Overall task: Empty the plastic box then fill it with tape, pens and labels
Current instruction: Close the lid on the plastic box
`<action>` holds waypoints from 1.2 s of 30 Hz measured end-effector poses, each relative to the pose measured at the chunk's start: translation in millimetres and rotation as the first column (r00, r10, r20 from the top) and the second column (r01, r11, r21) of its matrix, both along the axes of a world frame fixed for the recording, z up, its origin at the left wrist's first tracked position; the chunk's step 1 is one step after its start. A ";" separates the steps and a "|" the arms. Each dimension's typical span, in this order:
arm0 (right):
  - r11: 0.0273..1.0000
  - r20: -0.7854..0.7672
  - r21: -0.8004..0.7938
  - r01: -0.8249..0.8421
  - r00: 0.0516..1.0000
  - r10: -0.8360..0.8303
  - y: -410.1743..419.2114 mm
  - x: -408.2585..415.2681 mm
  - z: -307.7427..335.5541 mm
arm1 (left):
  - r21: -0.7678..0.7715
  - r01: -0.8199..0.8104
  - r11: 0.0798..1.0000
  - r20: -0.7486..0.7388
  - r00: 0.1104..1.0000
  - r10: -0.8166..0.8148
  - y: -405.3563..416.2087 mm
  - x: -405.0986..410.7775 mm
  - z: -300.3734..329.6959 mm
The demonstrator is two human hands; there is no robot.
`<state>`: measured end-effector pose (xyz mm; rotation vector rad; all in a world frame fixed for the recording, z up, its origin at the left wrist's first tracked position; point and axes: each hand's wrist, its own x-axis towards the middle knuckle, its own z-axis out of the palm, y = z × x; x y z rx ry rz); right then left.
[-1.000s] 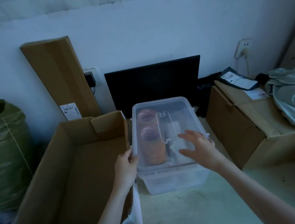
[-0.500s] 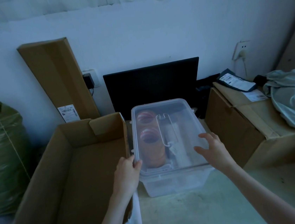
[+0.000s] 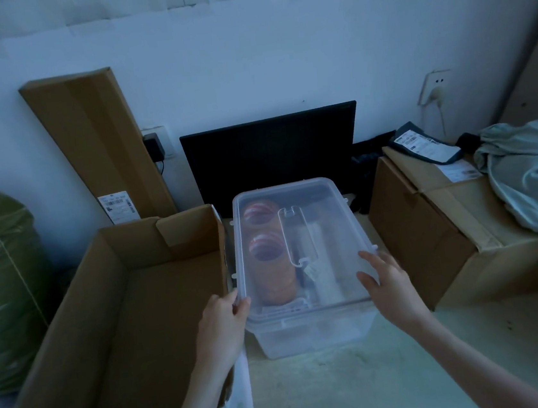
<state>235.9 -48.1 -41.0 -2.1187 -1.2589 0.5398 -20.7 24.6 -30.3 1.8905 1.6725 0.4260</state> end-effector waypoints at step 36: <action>0.983 -0.023 0.184 -0.021 0.999 0.025 -9.4 14.0 -20.9 | 0.025 -0.109 0.994 0.095 0.990 0.106 -7.8 5.7 -16.1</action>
